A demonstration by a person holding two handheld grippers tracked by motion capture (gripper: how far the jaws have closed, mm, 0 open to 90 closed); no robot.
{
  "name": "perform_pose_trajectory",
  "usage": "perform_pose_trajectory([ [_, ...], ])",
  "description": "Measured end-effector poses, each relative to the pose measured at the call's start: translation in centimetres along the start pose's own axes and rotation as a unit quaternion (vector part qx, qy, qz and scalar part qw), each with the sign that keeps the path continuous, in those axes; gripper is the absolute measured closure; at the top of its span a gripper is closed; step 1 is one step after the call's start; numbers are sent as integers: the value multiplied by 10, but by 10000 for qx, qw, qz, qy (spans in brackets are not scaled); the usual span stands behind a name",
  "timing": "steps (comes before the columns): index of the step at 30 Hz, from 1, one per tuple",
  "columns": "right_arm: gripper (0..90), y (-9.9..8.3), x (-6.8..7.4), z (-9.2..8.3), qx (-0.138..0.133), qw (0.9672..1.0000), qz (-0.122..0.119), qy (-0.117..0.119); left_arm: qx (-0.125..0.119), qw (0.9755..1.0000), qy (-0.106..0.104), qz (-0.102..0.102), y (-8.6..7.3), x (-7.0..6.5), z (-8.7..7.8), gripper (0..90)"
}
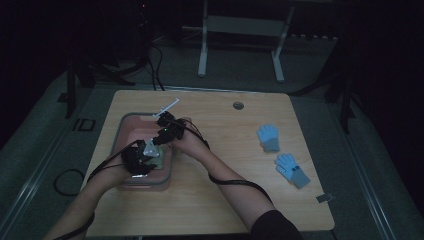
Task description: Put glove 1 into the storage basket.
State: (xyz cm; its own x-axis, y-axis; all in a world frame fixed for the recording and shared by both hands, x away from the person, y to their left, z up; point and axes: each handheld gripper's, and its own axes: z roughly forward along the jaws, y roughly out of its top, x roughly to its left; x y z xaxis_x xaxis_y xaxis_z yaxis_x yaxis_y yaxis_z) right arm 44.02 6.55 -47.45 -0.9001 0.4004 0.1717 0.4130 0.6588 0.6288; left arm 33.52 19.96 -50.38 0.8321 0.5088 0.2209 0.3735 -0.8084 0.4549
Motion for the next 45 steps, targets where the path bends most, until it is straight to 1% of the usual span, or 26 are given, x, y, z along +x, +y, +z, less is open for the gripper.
perform_pose_trajectory([
  [1, 486, 0, 0, 0, 0, 10000, 0, 0, 0, 10000, 0, 0, 0, 0, 0, 541],
  [2, 486, -1, -1, -3, -27, 10000, 19, 18, -17, 9999, 102, -66, 1, -2, -3, 541],
  [3, 476, -2, -1, -7, -82, 10000, 2, 29, -59, 9999, 120, -100, 1, -2, -4, 445],
  [4, 476, -2, -1, -10, -93, 9999, 10, 37, -108, 9997, 164, -127, 1, -3, -7, 434],
  [5, 470, -2, -1, -13, -142, 9999, 2, 52, -140, 9995, 234, -188, 1, -3, -11, 383],
  [7, 450, -4, -1, -22, -234, 9997, -3, 62, -214, 9988, 273, -336, 1, -2, -16, 285],
  [8, 439, -4, -1, -25, -263, 9996, -11, 69, -349, 9979, 351, -421, 1, -2, -20, 257],
  [10, 392, -7, 0, -34, -385, 9992, -1, 126, -515, 9963, 364, -576, 1, -1, -26, 195],
  [11, 392, -7, 0, -34, -385, 9992, -1, 126, -515, 9963, 364, -576, 1, -1, -26, 167],
  [12, 376, -8, 0, -39, -414, 9990, 2, 153, -614, 9952, 360, -673, 3, -1, -30, 167],
  [13, 312, -11, -1, -46, -454, 9987, 22, 236, -631, 9951, 375, -668, 4, -2, -32, 138],
  [14, 295, -13, -1, -50, -491, 9983, 7, 308, -648, 9947, 380, -702, 6, -3, -33, 125],
  [15, 274, -15, -1, -54, -508, 9982, -11, 327, -666, 9946, 325, -729, 7, -4, -33, 120],
  [17, 243, -19, -2, -60, -559, 9975, 20, 422, -732, 9938, 360, -758, 11, -8, -34, 96],
  [19, 197, -24, -2, -65, -573, 9971, -68, 503, -794, 9932, 293, -797, 16, -10, -35, 80],
  [21, 193, -29, -1, -69, -543, 9974, -144, 455, -885, 9927, 200, -789, 21, -14, -36, 75],
  [22, 179, -32, 0, -71, -532, 9972, -185, 497, -932, 9923, 192, -790, 24, -16, -36, 70],
  [25, 182, -40, -1, -78, -542, 9973, -158, 467, -1060, 9911, 28, -802, 32, -22, -37, 70],
  [28, 182, -48, -2, -84, -538, 9976, -204, 394, -1109, 9903, -102, -834, 40, -29, -37, 70],
  [29, 182, -48, -2, -84, -538, 9976, -204, 394, -1109, 9903, -102, -834, 40, -29, -37, 70],
  [31, 182, -56, -5, -91, -558, 9976, -192, 360, -1255, 9879, -198, -886, 47, -34, -38, 70],
  [35, 191, -68, -10, -99, -604, 9974, -167, 349, -1412, 9850, -336, -939, 56, -41, -38, 70],
  [38, 208, -77, -14, -105, -640, 9972, -268, 278, -1453, 9845, -454, -873, 62, -49, -35, 70],
  [42, 206, -89, -20, -111, -541, 9978, -313, 219, -1542, 9831, -537, -824, 69, -59, -30, 70],
  [44, 203, -96, -22, -114, -478, 9983, -334, 91, -1612, 9814, -616, -844, 72, -64, -27, 70],
  [45, 200, -99, -23, -115, -464, 9984, -330, 72, -1636, 9812, -625, -816, 74, -66, -25, 70],
])
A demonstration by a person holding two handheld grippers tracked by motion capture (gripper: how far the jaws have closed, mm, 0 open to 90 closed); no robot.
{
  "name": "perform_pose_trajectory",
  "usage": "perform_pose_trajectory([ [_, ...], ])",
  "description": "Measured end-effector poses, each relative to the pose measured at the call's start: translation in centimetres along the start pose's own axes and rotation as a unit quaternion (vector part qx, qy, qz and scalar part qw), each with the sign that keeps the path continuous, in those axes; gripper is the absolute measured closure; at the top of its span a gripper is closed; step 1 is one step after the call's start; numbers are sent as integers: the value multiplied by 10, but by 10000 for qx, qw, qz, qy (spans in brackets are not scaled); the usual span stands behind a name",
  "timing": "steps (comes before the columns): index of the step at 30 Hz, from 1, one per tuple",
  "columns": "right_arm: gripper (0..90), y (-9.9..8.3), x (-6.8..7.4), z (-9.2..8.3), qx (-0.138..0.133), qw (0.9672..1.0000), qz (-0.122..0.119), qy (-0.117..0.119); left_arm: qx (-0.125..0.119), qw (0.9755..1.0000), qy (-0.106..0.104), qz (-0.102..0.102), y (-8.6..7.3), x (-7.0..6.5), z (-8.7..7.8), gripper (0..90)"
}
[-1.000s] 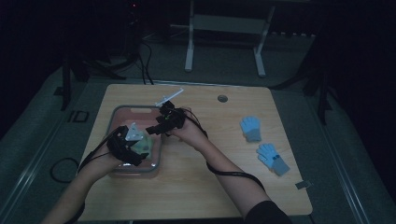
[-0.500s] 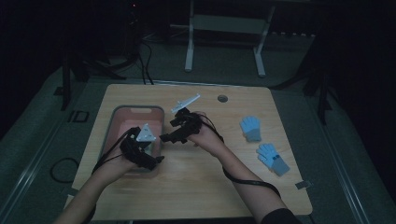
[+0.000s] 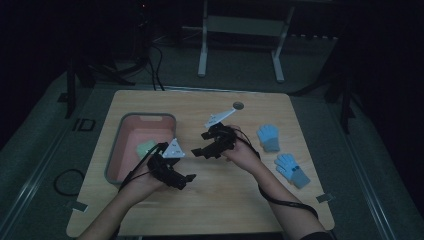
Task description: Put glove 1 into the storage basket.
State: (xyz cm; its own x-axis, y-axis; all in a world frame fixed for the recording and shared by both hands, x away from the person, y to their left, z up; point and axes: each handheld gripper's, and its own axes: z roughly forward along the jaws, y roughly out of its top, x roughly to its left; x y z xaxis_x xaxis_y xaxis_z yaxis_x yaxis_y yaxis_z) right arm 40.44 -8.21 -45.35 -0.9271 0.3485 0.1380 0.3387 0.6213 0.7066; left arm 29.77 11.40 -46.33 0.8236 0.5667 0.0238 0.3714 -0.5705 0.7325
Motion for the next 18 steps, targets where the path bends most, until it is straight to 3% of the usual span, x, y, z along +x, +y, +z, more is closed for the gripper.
perform_pose_trajectory([
  [6, 164, -19, -6, -8, 29, 9999, 132, -83, -77, 9997, -243, 23, 3, -12, 14, 70],
  [10, 142, -34, -7, -14, -6, 9997, 72, -226, -201, 9992, -354, 22, 1, -22, 25, 70],
  [18, 136, -63, -11, -24, 25, 9994, 165, -300, -344, 9955, -879, -10, -8, -39, 49, 70],
])
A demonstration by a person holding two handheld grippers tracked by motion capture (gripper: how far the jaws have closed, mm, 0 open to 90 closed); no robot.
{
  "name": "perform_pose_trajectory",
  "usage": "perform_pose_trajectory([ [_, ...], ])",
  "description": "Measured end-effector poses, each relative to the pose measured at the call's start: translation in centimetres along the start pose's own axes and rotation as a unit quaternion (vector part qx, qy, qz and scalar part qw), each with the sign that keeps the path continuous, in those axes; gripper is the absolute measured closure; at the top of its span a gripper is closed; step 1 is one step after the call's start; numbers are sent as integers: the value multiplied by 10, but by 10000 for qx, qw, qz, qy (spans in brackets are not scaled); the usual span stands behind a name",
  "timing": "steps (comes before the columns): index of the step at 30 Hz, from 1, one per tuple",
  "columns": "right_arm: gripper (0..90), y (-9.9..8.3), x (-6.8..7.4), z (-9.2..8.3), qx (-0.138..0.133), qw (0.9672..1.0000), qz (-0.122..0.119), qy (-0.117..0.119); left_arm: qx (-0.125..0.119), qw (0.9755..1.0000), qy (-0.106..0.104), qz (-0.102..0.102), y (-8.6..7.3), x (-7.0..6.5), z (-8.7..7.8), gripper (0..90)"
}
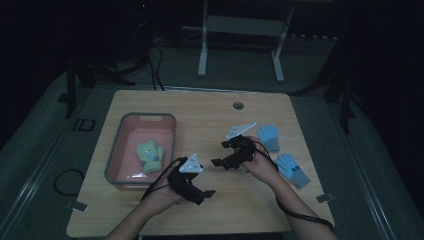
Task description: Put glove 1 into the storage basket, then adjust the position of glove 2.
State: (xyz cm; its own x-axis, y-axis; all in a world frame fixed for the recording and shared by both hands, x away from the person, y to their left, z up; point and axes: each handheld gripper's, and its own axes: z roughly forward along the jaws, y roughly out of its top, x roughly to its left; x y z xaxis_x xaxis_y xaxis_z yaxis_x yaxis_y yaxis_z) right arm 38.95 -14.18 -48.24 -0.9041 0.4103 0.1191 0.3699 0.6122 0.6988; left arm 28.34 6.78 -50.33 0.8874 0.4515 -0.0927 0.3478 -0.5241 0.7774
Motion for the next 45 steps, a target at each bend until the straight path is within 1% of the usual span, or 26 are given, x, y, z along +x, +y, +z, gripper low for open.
perform_pose_trajectory([
  [3, 123, -12, 0, -3, -47, 10000, -20, 35, -13, 10000, -40, -35, -5, -4, 10, 70],
  [6, 123, -24, 0, -4, -18, 9999, -66, -76, 19, 10000, 24, 41, -10, -7, 18, 70],
  [9, 124, -30, 1, -5, 29, 9999, -34, -149, 16, 10000, 44, 27, -14, -9, 24, 70],
  [11, 129, -40, 2, -8, 98, 9995, -67, -299, 14, 9999, 124, 79, -17, -12, 27, 70],
  [12, 127, -43, 3, -9, 106, 9994, -59, -317, 29, 9998, 162, 130, -18, -12, 28, 70],
  [13, 123, -45, 3, -10, 109, 9994, -35, -331, 55, 9994, 233, 245, -20, -14, 30, 70],
  [14, 121, -49, 3, -12, 56, 9996, 34, -289, 73, 9992, 277, 289, -22, -14, 31, 70],
  [16, 116, -56, 3, -17, -32, 9997, 190, -169, 50, 9992, 302, 254, -26, -14, 33, 70],
  [19, 112, -66, 4, -23, -28, 9996, 178, -239, 6, 9989, 395, 234, -31, -16, 34, 70],
  [20, 112, -66, 4, -23, -28, 9996, 178, -239, 6, 9989, 395, 234, -31, -16, 34, 70],
  [21, 112, -69, 5, -26, -45, 9995, 226, -225, -118, 9989, 421, 178, -35, -18, 34, 70],
  [22, 112, -78, 4, -32, -101, 9993, 305, -197, -115, 9990, 418, 137, -36, -17, 35, 53],
  [25, 112, -89, 2, -40, -186, 9989, 384, -169, -68, 9990, 443, 11, -40, -17, 37, 30],
  [26, 112, -94, 0, -43, -226, 9985, 477, -154, -54, 9989, 469, 3, -40, -17, 37, 25],
  [27, 112, -94, 0, -43, -226, 9985, 477, -154, -54, 9989, 469, 3, -40, -17, 37, 25],
  [28, 113, -96, -1, -45, -229, 9982, 521, -200, -83, 9986, 521, -12, -40, -18, 36, 25],
  [30, 113, -107, -4, -54, -275, 9967, 632, -420, -102, 9983, 582, -20, -40, -19, 35, 25],
  [31, 113, -107, -4, -54, -275, 9967, 632, -420, -89, 9981, 612, 5, -40, -20, 35, 25],
  [32, 113, -111, -5, -59, -185, 9961, 586, -626, -78, 9978, 665, 39, -40, -22, 35, 25],
  [34, 127, -113, -6, -61, -136, 9960, 554, -681, -69, 9975, 705, 81, -40, -25, 34, 25],
  [35, 143, -116, -8, -68, -144, 9946, 550, -868, -79, 9974, 712, 70, -40, -25, 34, 25],
  [37, 145, -117, -9, -71, -152, 9944, 551, -894, -122, 9971, 751, 48, -41, -27, 33, 25],
  [38, 182, -118, -12, -79, -147, 9929, 573, -1032, -99, 9969, 781, 57, -42, -27, 33, 25],
  [40, 182, -119, -13, -82, -149, 9922, 599, -1088, -97, 9964, 844, 50, -43, -28, 33, 25],
  [42, 228, -119, -16, -89, -198, 9900, 581, -1270, -119, 9962, 861, 18, -45, -28, 33, 26],
  [45, 266, -120, -22, -98, -287, 9861, 721, -1466, -137, 9959, 889, -11, -46, -28, 32, 25],
])
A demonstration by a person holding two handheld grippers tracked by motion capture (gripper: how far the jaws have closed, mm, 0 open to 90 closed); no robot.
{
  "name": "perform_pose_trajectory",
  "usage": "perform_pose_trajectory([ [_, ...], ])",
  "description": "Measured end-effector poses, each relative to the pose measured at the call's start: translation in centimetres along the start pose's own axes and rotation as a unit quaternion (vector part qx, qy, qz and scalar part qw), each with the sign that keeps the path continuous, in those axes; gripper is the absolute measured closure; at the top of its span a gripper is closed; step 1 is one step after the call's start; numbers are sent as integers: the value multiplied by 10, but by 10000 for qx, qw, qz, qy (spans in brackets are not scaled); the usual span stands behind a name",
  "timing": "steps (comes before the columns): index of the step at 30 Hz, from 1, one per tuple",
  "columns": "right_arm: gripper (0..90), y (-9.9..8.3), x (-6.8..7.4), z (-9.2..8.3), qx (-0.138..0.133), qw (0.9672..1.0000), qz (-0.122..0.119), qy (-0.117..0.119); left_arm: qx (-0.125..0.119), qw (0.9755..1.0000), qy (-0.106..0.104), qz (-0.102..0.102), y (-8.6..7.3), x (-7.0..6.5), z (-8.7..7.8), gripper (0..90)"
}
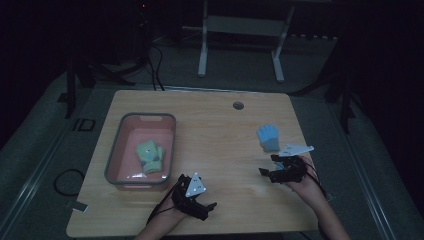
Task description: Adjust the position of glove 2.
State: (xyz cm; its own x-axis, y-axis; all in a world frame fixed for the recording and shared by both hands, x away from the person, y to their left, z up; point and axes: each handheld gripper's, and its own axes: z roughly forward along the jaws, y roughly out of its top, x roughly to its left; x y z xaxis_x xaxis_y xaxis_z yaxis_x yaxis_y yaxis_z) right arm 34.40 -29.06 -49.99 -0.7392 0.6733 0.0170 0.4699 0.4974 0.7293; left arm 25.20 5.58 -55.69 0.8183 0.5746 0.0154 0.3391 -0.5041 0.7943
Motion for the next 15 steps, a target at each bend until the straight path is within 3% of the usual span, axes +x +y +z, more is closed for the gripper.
perform_pose_trajectory([
  [4, 332, 2, -13, -7, -6, 9992, 158, -366, -7, 10000, -12, -14, 0, 0, 1, 25],
  [8, 495, 5, -29, -12, -68, 9970, 464, -619, -1, 10000, 4, 9, -1, 0, 2, 26],
  [11, 581, 9, -39, -13, -58, 9956, 526, -772, -21, 10000, 5, 2, -1, 2, 2, 26],
  [12, 579, 14, -45, -11, -68, 9945, 534, -895, -30, 10000, 13, 11, -1, 2, 2, 25],
  [15, 605, 18, -50, -8, -62, 9939, 535, -959, -7, 10000, 25, 37, -2, 2, 3, 25],
])
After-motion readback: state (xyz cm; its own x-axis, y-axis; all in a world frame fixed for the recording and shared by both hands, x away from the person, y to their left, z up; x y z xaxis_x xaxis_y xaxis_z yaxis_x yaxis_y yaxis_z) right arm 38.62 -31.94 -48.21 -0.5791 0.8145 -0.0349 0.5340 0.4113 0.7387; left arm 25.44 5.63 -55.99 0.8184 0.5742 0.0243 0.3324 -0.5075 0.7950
